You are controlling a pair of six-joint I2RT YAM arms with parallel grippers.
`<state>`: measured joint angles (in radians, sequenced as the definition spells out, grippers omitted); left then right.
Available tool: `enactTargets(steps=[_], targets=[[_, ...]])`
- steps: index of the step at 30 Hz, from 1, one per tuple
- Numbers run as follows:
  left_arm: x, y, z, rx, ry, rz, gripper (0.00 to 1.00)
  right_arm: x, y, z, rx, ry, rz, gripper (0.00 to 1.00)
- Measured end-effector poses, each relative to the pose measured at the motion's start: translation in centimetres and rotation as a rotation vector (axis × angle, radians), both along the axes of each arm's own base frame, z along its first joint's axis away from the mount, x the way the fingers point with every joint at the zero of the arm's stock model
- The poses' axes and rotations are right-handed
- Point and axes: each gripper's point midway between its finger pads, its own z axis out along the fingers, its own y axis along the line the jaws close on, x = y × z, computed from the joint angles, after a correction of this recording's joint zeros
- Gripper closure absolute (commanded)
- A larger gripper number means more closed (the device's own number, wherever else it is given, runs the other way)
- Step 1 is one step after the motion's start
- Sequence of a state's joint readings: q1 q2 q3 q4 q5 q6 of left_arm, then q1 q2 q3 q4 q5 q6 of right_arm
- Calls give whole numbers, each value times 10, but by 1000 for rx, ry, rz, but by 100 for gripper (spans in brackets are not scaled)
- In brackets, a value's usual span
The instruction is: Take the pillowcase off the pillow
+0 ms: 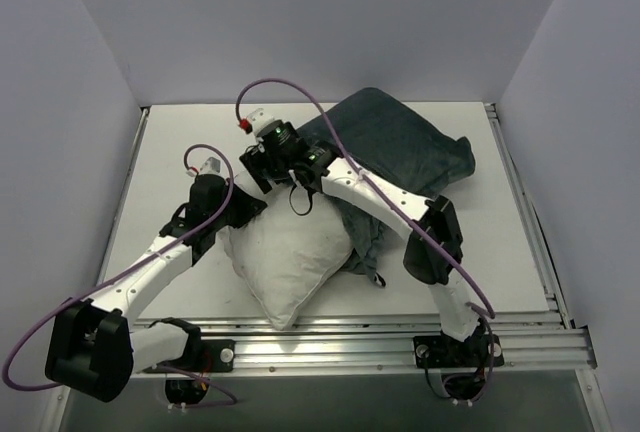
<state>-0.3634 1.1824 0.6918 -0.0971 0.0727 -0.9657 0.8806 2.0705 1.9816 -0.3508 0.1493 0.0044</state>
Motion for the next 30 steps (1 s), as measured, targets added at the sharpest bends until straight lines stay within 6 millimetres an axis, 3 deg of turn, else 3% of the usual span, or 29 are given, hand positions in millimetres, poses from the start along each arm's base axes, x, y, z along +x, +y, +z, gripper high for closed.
enactTargets(steps=[2,3,4,6,8,13,18,22,26,29,30], targets=[[0,0,-3,-9,-4,3,98,1,-2,-24,-73,13,-18,38],[-1,0,-5,-13,-5,5,98,3,-5,-33,-99,14,-35,57],[-2,1,-6,-16,-9,7,98,6,-8,-38,-117,13,-51,65],[-6,2,-8,-20,-17,9,98,13,-15,-41,-118,15,-94,88],[-9,4,-1,-27,-37,10,98,21,-22,-37,-92,25,-135,100],[-30,9,25,-49,-92,1,98,46,-51,-29,-26,57,-259,100],[-65,14,59,-86,-141,-26,98,98,-125,-10,131,156,-471,100],[-88,24,89,-101,-184,-20,98,104,-175,-13,244,318,-581,100],[-105,32,97,-82,-163,-18,98,99,-180,-5,297,373,-564,99],[-106,35,93,-44,-126,-18,98,96,-167,-2,334,387,-492,82],[-103,35,89,-29,-108,-20,98,95,-163,-2,343,384,-469,71]])
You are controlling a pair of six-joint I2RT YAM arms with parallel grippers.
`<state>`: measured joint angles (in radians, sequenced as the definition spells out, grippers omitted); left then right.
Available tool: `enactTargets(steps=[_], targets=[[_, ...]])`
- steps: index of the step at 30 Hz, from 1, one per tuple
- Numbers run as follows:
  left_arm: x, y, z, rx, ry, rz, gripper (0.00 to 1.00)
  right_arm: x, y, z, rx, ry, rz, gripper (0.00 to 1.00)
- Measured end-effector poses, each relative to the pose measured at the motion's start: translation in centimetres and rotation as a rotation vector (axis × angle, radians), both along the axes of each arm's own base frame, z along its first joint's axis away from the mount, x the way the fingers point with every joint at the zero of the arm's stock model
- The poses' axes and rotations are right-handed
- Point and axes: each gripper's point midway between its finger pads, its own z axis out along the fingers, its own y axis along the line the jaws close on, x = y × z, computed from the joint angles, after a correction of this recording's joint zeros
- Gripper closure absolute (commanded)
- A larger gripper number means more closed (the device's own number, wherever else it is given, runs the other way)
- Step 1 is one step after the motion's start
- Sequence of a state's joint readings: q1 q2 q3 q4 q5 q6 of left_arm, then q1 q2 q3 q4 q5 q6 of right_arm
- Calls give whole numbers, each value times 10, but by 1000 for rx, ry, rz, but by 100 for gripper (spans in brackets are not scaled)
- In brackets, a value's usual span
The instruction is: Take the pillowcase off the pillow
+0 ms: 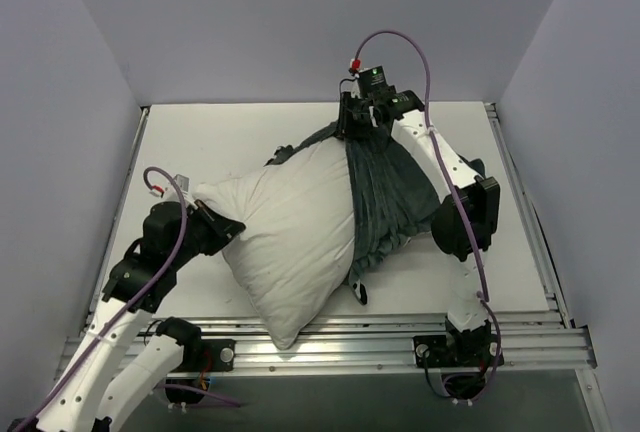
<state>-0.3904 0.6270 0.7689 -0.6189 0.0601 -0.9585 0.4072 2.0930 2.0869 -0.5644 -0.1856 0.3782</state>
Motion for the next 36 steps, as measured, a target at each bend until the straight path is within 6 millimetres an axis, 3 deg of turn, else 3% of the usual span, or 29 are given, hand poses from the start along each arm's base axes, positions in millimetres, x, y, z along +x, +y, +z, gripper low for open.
enactTargets(steps=[5,8,12,13,14,16,18,19,21,24,27,30,32,36], targets=[[25,-4,-19,97,82,-9,98,-12,23,14,6,-97,106,32],[49,-10,-28,167,128,-24,98,-43,32,40,7,-175,153,22],[84,-10,-32,248,145,-21,96,-98,25,94,39,-307,174,16],[91,-9,-31,264,141,-22,87,-111,20,106,55,-347,170,15],[99,-7,-28,285,130,-22,61,-128,10,116,67,-377,159,14],[110,-7,-14,309,86,-31,32,-149,-9,124,85,-422,120,14],[115,-9,5,321,26,-55,8,-166,-28,113,82,-424,77,14],[116,-11,14,320,-2,-67,5,-174,-36,103,81,-421,57,14],[112,-16,30,329,-61,-120,0,-188,-49,70,55,-370,30,14],[91,-26,44,354,-146,-223,2,-206,-61,13,16,-259,13,15],[46,-51,46,380,-256,-383,3,-218,-60,-23,20,-181,16,15],[-9,-80,38,389,-376,-575,3,-217,-55,-32,42,-169,15,14],[-31,-91,29,418,-438,-653,6,-209,-50,-33,53,-180,14,14],[-37,-108,9,547,-502,-716,6,-187,-35,-40,41,-167,18,13]])
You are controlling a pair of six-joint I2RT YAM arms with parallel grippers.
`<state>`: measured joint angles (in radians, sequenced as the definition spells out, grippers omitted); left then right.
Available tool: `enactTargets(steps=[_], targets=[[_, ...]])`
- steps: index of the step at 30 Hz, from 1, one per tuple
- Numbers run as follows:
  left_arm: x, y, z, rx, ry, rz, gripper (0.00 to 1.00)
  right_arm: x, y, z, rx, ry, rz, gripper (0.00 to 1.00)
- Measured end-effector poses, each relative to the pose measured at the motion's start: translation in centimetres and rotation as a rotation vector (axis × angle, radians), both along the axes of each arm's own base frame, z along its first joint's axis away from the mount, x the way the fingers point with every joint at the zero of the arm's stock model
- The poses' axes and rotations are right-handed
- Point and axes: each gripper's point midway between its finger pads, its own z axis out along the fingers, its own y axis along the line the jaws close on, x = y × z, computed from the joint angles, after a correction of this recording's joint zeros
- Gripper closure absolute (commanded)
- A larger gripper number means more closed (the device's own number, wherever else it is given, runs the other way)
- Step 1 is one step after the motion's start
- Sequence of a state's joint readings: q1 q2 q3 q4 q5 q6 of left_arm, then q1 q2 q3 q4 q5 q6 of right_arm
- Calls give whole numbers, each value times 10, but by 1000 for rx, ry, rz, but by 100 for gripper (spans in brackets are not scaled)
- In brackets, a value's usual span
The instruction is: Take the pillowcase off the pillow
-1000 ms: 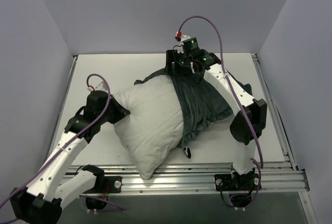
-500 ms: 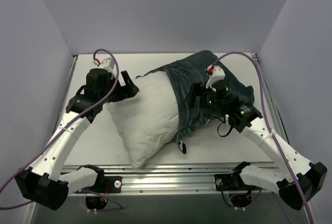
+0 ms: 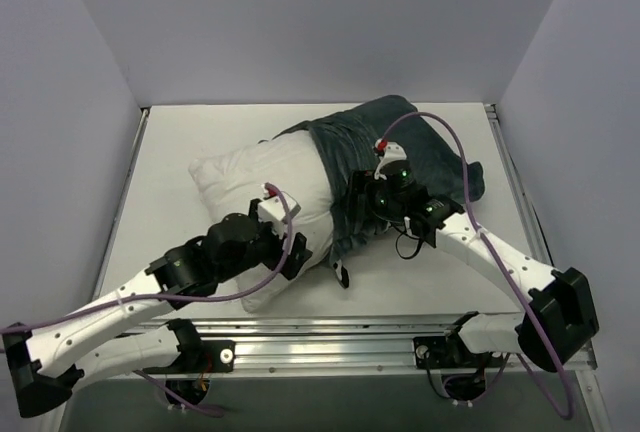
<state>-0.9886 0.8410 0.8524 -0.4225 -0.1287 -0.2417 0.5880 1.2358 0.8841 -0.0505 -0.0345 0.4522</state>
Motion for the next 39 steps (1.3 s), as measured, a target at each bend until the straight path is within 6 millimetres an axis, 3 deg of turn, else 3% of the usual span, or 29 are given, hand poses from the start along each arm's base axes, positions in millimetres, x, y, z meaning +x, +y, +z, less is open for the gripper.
enactTargets(steps=[6,10,18,21,26,31,39], targets=[[27,-18,-40,233,-87,22,6,29,19,9,6,-34,10,12],[42,-16,-43,349,-200,37,6,35,22,17,3,-49,18,11],[76,8,-19,464,-378,161,6,19,19,25,36,-60,47,11],[85,15,-25,461,-343,175,6,10,16,35,60,-81,58,11],[90,9,-49,432,-241,154,6,-1,12,40,76,-88,70,11],[88,-1,-69,416,-165,129,6,-14,10,29,73,-66,82,11],[81,-17,-84,382,-86,74,6,-44,10,-12,51,25,104,11]])
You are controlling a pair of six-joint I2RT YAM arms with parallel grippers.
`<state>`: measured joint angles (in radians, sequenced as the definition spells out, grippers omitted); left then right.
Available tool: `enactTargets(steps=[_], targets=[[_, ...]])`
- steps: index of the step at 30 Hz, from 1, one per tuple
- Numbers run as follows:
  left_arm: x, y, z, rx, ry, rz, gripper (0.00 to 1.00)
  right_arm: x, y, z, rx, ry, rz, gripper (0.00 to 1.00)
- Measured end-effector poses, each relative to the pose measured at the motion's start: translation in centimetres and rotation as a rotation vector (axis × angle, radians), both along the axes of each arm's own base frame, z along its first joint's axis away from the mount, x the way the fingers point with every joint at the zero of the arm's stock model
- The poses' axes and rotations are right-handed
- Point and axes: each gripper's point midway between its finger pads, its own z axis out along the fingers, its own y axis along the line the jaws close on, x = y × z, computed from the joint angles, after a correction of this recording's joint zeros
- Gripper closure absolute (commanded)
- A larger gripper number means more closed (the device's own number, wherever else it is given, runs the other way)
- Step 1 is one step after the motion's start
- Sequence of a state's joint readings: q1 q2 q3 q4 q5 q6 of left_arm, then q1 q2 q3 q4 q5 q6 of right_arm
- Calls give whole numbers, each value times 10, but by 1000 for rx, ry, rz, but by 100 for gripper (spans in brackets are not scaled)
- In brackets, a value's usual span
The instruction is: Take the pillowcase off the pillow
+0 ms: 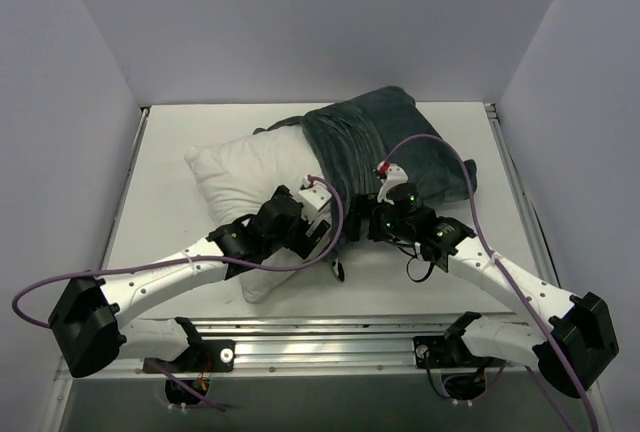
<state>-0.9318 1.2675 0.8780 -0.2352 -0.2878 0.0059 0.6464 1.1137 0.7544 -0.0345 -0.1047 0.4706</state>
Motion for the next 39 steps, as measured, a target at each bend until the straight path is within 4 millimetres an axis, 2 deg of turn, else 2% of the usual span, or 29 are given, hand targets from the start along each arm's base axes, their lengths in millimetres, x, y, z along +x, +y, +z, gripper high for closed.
enactTargets(steps=[5,7,8,10,11,18,24,27,29,32,33,35,36,38,39], targets=[[-1,-7,-5,-19,22,-9,3,-11,1,-4,8,7,14,11],[0,-10,-9,-25,34,-1,20,-15,2,-6,12,10,17,11],[1,-12,-12,-31,41,6,43,-17,3,-7,11,12,20,11],[4,-14,-14,-47,47,24,69,-21,6,-9,9,16,30,11],[6,-16,-14,-62,51,30,95,-24,9,-10,9,19,38,11],[5,-21,-9,-119,69,61,98,-35,29,-21,14,38,73,12],[2,-12,11,-144,69,101,98,-30,29,-39,-27,62,23,19],[1,-11,17,-146,76,111,98,-23,26,-46,-50,54,-11,32],[0,-8,19,-145,83,120,98,-19,28,-52,-59,55,-14,38],[-3,-2,21,-141,90,138,98,-13,30,-62,-80,60,-22,55],[-4,0,22,-141,92,145,98,-11,31,-64,-88,61,-25,67],[-7,6,25,-144,100,160,98,-3,31,-66,-98,59,-31,77],[-8,11,28,-150,102,171,98,0,30,-67,-98,57,-36,88],[-9,18,33,-168,106,192,98,7,27,-67,-87,59,-43,99],[-9,21,36,-176,108,204,98,11,25,-66,-75,63,-51,100]])
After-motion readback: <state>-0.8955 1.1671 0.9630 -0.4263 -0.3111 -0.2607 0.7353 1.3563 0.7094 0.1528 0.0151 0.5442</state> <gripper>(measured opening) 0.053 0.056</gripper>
